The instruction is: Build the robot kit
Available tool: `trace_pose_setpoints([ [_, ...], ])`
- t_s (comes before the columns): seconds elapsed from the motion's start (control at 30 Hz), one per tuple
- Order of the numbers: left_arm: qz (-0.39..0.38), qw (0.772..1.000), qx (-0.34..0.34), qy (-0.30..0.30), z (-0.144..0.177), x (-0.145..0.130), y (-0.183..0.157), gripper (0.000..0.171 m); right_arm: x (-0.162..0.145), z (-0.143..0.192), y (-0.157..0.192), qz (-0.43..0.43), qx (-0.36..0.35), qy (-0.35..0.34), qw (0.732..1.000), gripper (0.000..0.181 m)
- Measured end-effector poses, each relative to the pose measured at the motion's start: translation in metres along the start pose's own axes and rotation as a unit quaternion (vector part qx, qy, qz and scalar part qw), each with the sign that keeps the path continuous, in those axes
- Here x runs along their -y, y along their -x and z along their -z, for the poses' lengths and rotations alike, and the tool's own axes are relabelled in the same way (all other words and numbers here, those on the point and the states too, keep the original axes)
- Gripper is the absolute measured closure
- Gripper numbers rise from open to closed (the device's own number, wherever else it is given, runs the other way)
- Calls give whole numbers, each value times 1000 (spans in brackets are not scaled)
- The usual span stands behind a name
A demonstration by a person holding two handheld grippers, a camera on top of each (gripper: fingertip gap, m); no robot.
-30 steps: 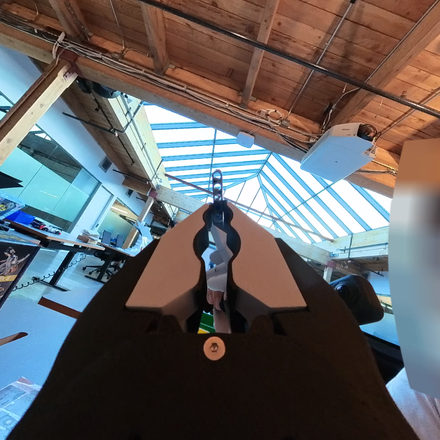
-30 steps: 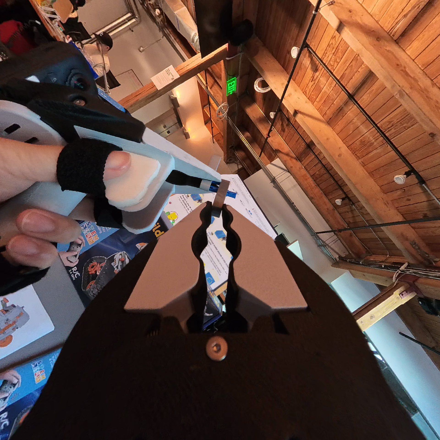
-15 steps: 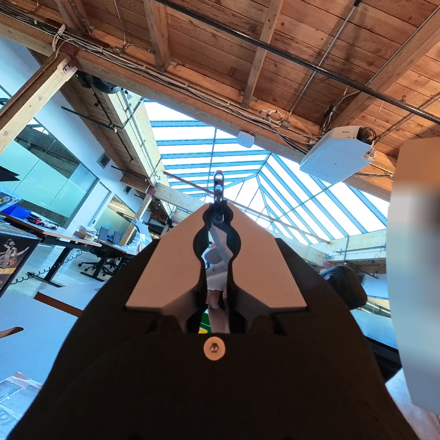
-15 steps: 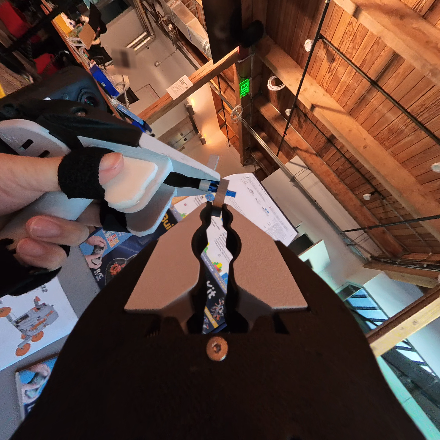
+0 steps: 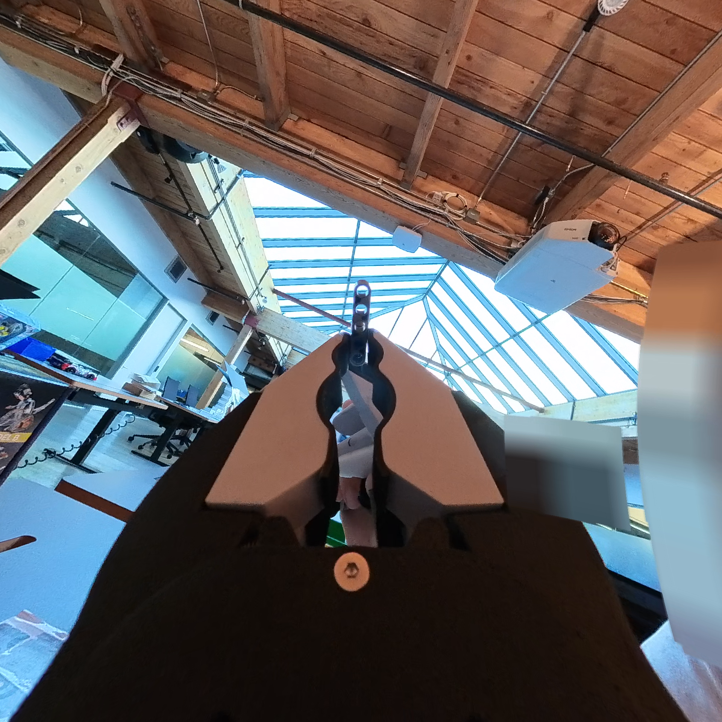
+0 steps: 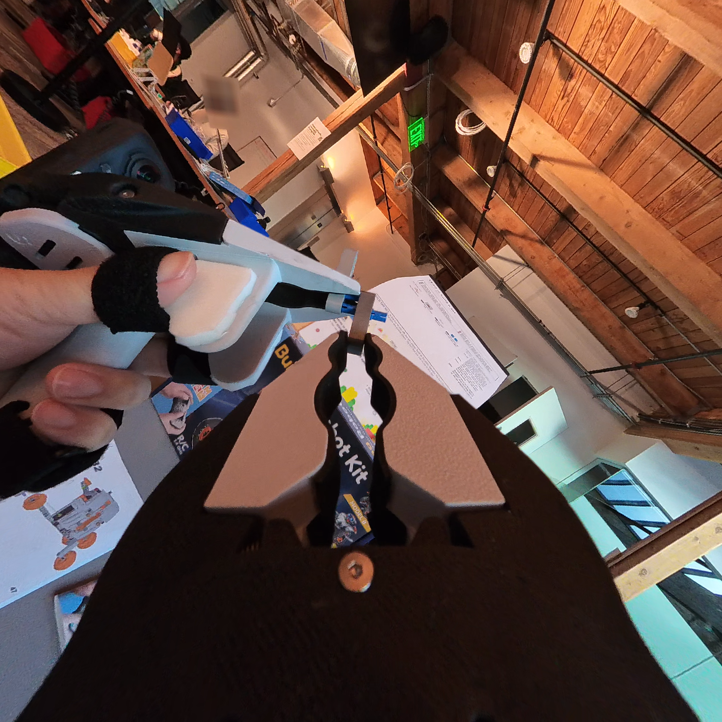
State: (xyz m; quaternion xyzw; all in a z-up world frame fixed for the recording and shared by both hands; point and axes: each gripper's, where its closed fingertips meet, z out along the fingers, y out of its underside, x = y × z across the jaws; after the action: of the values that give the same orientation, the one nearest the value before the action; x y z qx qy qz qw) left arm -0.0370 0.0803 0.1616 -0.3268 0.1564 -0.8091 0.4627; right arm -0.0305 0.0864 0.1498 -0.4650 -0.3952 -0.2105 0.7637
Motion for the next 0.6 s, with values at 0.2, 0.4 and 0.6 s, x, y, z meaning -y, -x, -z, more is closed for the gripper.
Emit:
trace_pose_setpoints([
  [0.2, 17, 1000, 5, -7, 0, 0, 3, 166, -3, -1, 1, -26, 9, 0, 1000, 175],
  [0.4, 32, 999, 18, 1, -2, -4, 8, 163, -6, -6, 20, -27, 50, 7, 998, 175],
  [0.6, 30, 997, 65, 7, 3, -2, 22, 167, -12, -11, 27, -10, 50, 31, 998, 176],
])
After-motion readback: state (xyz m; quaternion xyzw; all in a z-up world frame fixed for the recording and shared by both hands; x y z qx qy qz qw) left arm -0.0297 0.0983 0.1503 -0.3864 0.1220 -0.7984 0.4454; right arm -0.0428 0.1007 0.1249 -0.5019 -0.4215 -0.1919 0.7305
